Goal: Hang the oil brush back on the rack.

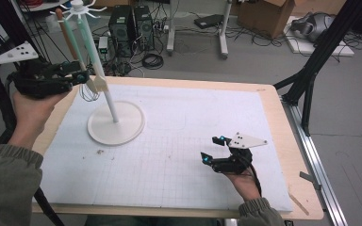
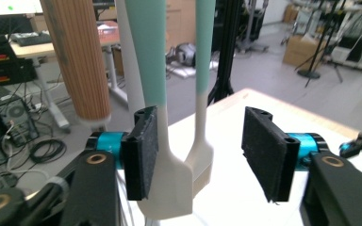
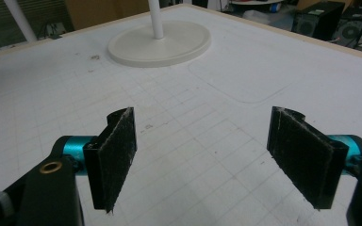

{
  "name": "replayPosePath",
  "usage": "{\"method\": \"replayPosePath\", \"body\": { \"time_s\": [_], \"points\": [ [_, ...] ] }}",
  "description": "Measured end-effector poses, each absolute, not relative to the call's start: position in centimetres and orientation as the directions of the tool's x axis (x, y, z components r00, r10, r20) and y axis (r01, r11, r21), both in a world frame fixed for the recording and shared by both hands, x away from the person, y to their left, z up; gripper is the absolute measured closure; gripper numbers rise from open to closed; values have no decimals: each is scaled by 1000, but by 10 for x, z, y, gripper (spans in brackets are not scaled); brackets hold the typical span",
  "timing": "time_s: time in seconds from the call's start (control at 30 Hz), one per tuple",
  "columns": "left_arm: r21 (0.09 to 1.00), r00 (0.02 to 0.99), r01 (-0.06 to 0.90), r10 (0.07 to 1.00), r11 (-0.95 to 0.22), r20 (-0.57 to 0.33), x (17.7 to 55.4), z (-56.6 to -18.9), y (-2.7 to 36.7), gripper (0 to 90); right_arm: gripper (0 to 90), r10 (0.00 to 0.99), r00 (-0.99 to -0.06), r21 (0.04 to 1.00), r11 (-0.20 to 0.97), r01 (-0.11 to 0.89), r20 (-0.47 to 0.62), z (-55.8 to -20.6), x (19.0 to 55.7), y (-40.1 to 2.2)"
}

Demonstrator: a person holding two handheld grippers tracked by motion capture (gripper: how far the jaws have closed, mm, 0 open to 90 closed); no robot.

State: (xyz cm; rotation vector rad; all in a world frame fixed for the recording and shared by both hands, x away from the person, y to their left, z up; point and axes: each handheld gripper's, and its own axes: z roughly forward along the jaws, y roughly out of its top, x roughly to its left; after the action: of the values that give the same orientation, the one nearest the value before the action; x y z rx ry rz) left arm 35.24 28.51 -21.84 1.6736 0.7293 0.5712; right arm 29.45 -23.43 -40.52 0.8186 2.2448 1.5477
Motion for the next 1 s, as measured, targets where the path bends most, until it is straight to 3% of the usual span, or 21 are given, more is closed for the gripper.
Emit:
{"method": "replayPosePath", "body": {
  "time_s": [0.43, 1.0],
  "points": [
    [968, 690, 173, 724, -182, 12, 332, -242, 283, 297, 236, 606, -793, 919, 271, 287, 69, -406, 294, -235],
    [952, 715, 218, 699, -214, -7, 316, -281, 277, 197, 210, 631, -775, 916, 284, 283, 43, -407, 291, -239]
  ]
}}
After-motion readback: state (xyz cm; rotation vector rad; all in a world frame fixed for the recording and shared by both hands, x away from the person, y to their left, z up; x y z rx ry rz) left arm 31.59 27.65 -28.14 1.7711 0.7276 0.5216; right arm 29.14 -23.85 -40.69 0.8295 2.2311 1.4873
